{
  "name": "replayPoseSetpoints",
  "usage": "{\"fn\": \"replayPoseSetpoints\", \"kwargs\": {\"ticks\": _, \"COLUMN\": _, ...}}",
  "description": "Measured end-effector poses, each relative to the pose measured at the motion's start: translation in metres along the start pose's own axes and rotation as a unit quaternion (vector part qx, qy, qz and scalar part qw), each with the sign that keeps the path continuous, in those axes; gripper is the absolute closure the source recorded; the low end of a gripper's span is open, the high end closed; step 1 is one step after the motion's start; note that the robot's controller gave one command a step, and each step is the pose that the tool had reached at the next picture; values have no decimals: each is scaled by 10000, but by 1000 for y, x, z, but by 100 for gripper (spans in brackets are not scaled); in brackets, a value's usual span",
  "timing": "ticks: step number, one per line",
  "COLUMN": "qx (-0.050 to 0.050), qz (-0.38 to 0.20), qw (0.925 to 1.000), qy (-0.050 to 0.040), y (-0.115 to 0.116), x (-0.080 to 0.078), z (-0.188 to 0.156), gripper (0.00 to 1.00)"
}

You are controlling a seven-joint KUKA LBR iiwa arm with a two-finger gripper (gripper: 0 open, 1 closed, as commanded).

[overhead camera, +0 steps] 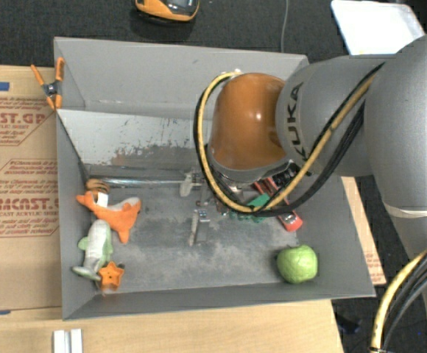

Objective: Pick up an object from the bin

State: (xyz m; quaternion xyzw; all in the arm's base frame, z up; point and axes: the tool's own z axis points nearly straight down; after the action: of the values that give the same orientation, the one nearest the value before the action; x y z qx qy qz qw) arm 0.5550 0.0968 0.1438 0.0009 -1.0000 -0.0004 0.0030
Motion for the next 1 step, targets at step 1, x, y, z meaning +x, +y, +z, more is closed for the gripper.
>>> {"fn": "replayPoseSetpoints", "kwargs": {"ticks": 1, "qx": -4, "qz": 6, "qw": 10000, "qy": -36, "y": 0, "x": -2, "z": -4, "gripper": 0}}
